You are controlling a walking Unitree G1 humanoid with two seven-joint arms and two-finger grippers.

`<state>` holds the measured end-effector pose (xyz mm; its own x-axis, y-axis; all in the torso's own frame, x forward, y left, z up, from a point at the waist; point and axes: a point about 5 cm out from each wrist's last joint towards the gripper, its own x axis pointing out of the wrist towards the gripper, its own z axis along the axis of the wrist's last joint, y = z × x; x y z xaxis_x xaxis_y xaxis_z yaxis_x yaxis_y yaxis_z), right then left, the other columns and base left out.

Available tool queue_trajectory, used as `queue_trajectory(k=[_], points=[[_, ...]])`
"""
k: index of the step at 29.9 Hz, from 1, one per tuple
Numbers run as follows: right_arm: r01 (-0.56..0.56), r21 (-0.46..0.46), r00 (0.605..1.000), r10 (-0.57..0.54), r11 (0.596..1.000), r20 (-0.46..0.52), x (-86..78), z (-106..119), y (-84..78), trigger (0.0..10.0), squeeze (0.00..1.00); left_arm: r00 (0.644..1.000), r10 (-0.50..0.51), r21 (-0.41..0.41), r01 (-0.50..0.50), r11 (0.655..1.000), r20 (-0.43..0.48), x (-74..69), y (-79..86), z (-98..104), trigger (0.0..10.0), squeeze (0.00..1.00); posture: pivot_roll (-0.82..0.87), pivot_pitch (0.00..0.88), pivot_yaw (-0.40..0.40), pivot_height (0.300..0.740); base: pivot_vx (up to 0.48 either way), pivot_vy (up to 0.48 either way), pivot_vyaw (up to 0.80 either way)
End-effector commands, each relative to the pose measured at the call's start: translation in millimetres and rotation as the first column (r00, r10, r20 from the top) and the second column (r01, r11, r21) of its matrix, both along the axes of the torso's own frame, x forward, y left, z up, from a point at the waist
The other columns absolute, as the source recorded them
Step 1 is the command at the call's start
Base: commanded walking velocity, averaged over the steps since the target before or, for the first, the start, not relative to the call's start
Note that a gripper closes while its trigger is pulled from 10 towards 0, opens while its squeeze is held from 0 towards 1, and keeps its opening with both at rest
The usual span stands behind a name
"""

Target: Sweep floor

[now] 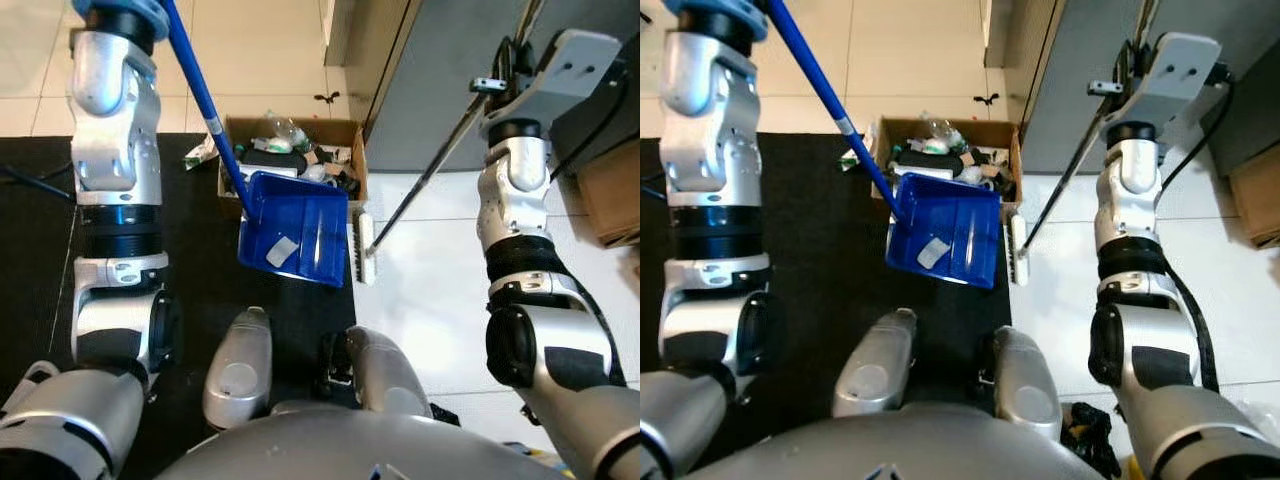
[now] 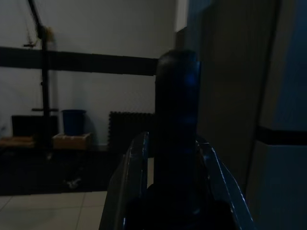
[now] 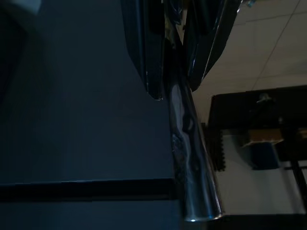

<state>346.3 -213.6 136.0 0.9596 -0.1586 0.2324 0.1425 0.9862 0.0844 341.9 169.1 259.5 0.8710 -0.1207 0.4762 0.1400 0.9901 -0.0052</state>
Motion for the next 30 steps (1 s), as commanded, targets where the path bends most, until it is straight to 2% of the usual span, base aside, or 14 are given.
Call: queue_trajectory(k=[1, 21, 30], points=[[0.006, 0.005, 1.000, -0.006, 1.000, 0.020, 1.8, 5.4, -1.3, 10.0, 0.00, 0.999, -0.007, -0.001, 0.007, 1.000, 0.043, -2.7, -2.5, 8.9, 10.0, 0.00, 0.25, 0.001, -0.024, 0.740, 0.000, 0.000, 0.00], [0.010, 0.011, 1.000, -0.010, 1.000, 0.017, 2.0, 4.5, -1.3, 10.0, 0.00, 0.998, -0.003, 0.008, 0.003, 1.000, 0.055, -2.8, -2.5, 10.4, 10.0, 0.00, 0.25, 0.000, -0.021, 0.740, 0.000, 0.000, 0.00], [0.008, 0.013, 1.000, -0.008, 1.000, 0.015, 2.5, 4.0, -0.2, 10.0, 0.00, 0.997, 0.000, 0.017, -0.001, 1.000, 0.071, -3.2, -2.6, 12.6, 10.0, 0.00, 0.26, 0.000, -0.020, 0.740, 0.427, 0.000, 0.00]])
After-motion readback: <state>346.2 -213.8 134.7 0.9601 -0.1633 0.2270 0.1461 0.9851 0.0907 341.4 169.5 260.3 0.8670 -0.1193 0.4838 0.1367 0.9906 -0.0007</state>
